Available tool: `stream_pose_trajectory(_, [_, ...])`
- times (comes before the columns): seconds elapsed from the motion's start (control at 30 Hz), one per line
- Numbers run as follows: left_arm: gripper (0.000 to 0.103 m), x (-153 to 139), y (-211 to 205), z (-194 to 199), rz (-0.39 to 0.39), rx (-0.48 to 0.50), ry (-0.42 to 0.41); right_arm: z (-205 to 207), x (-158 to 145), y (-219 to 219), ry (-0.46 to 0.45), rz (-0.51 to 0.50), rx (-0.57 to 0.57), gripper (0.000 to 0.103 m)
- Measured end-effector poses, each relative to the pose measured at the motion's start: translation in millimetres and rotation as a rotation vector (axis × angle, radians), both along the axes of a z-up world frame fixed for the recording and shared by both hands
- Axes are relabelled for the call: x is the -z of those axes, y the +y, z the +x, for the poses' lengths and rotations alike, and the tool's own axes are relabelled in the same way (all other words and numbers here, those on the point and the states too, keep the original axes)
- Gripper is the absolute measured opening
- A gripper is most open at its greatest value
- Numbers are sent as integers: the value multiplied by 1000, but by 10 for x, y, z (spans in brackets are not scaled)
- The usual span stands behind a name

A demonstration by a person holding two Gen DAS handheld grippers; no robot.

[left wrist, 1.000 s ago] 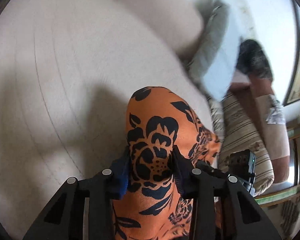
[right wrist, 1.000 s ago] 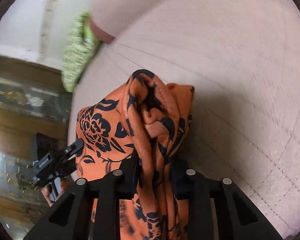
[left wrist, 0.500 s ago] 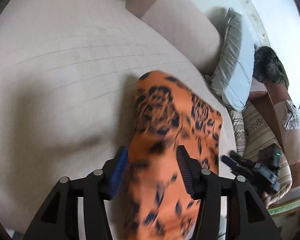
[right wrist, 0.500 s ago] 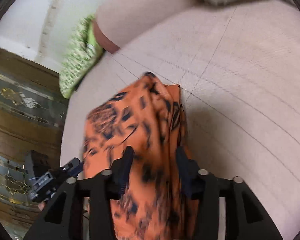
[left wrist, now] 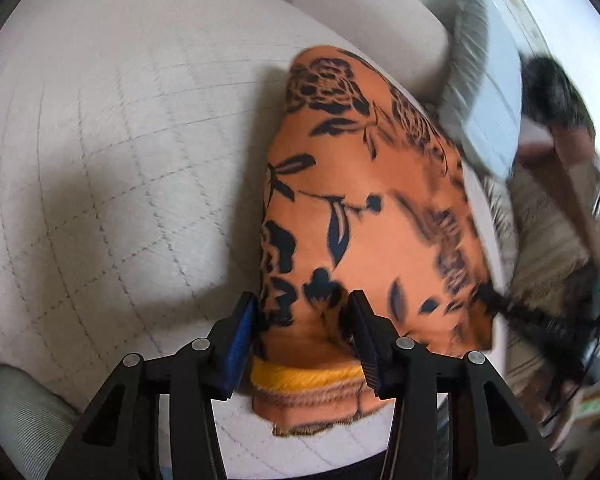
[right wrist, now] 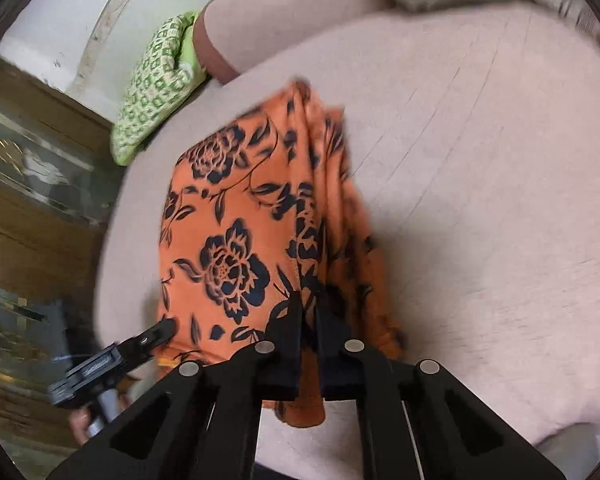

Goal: Fold small clothes

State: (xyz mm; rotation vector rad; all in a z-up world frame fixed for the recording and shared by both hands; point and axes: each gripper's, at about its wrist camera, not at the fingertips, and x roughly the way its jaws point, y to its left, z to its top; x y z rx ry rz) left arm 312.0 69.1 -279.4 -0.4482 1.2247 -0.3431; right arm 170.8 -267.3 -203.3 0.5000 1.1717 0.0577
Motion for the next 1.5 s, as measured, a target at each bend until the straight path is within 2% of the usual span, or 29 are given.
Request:
stream_pose_trajectory(0.03, [46, -3, -58, -21, 35, 17, -5, 7, -37, 12, 6, -56, 6, 5])
stream_pose_trajectory(0.1, [47, 54, -152, -53, 69, 31, 4, 44, 24, -13, 31, -101, 8, 5])
stream_pose_trajectory(0.17, [50, 90, -184, -72, 70, 25, 0, 161, 277, 44, 77, -175, -6, 5])
stream_pose_trajectory(0.23, [50, 53, -182, -119, 58, 13, 6, 222, 497, 77, 130, -158, -6, 5])
stream_pose_trajectory(0.27, [49, 20, -161, -145, 52, 8, 13, 210, 493, 99, 125, -159, 3, 6])
stream_pose_trajectory(0.3, [49, -19, -100, -193, 47, 3, 7, 188, 435, 122, 111, -170, 1, 13])
stream_pose_trajectory(0.37, [48, -89, -8, -259, 55, -6, -15, 87, 274, 147, 69, -152, 4, 20])
stream_pose_trajectory(0.4, [48, -99, 9, -284, 63, -9, -21, 46, 245, 151, 57, -138, 4, 30])
stream_pose_trajectory(0.43, [49, -99, 18, -305, 69, -12, -21, -33, 203, 149, 41, -114, -1, 45])
stream_pose_trajectory(0.47, [49, -105, 18, -338, 75, -11, -21, -105, 187, 136, 32, -96, -2, 52])
stream_pose_trajectory(0.5, [49, -129, 23, -385, 82, -11, -26, -164, 191, 128, 27, -77, -2, 55])
stream_pose_trajectory(0.57, [49, -162, 0, -444, 110, -8, -47, -276, 235, 124, 24, -40, -8, 56])
stream_pose_trajectory(0.7, [50, -216, -10, -571, 174, 4, -87, -417, 436, 73, 77, 4, 8, 59])
stream_pose_trajectory(0.8, [50, -224, -65, -567, 197, 8, -99, -476, 549, 26, 78, 80, 27, 59])
stream_pose_trajectory(0.87, [50, -230, -78, -569, 203, 11, -102, -498, 575, -10, 66, 110, 47, 52])
stream_pose_trajectory(0.9, [50, -230, -80, -567, 204, 13, -103, -510, 577, -24, 65, 123, 50, 39])
stream_pose_trajectory(0.93, [50, -227, -92, -564, 206, 13, -105, -515, 579, -38, 69, 146, 45, 19])
stream_pose_trajectory(0.97, [50, -231, -98, -570, 211, 14, -108, -506, 604, -26, 83, 169, 35, 14])
stream_pose_trajectory(1.03, [50, -249, -105, -582, 224, 19, -117, -515, 584, -17, 84, 152, 31, 9])
stream_pose_trajectory(1.27, [50, -234, -167, -609, 275, 58, -152, -529, 377, 143, 38, -5, 16, 8])
stream_pose_trajectory(1.43, [49, -263, -128, -638, 265, 68, -125, -535, 413, 110, 35, -25, 46, 7])
stream_pose_trajectory(1.5, [50, -343, -145, -689, 254, 83, -142, -547, 371, 99, 19, -31, 53, 7])
